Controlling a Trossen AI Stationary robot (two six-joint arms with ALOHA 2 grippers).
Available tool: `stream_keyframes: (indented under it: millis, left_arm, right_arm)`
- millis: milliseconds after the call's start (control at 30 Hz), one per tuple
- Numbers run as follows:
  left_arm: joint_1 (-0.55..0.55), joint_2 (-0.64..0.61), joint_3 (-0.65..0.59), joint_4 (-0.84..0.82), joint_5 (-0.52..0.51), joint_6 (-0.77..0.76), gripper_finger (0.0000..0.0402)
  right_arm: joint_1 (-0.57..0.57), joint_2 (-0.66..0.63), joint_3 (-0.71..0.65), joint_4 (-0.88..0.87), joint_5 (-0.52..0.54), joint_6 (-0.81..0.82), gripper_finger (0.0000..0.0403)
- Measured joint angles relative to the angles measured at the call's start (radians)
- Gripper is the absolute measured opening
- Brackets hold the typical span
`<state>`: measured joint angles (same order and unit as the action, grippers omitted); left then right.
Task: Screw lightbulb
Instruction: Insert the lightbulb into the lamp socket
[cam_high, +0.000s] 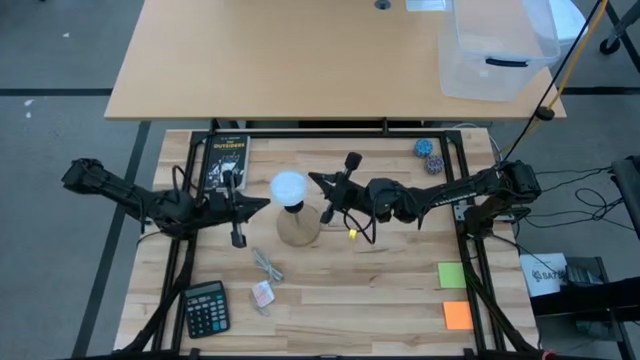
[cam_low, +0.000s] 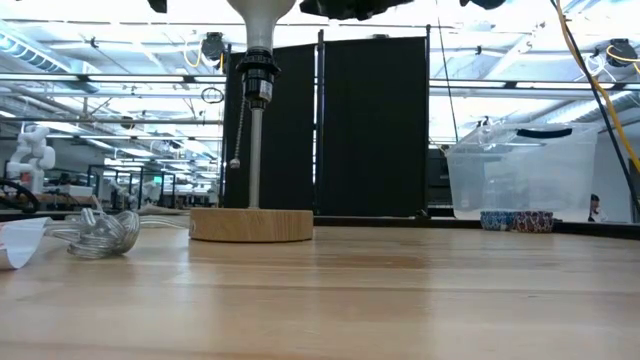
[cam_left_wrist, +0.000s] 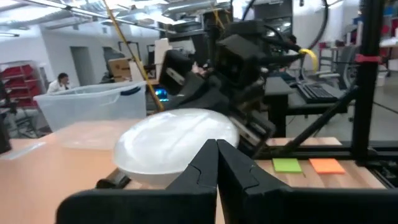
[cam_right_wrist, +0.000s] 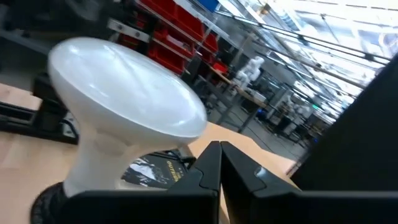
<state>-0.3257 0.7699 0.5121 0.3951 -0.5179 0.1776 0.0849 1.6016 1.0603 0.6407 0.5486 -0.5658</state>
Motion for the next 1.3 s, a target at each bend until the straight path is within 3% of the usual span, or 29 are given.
stream_keyframes:
  millis: [100, 600, 1067, 1300]
  left_arm:
    - [0.026, 0.01, 0.0, 0.0, -0.003, -0.016, 0.0]
    - [0.121, 0.015, 0.002, -0.062, -0.019, -0.123, 0.0]
    - [0.164, 0.017, 0.0, -0.147, -0.124, -0.211, 0.0]
    - [0.153, 0.013, -0.001, -0.147, -0.018, -0.196, 0.0]
  right_arm:
    - [0.001, 0.0, 0.0, 0.0, -0.046, -0.002, 0.0]
    - [0.034, -0.003, 0.0, -0.004, -0.036, -0.053, 0.0]
    - [0.088, 0.001, 0.001, -0.1, -0.106, -0.085, 0.0]
    - [0.077, 0.001, 0.001, -0.169, -0.067, -0.022, 0.0]
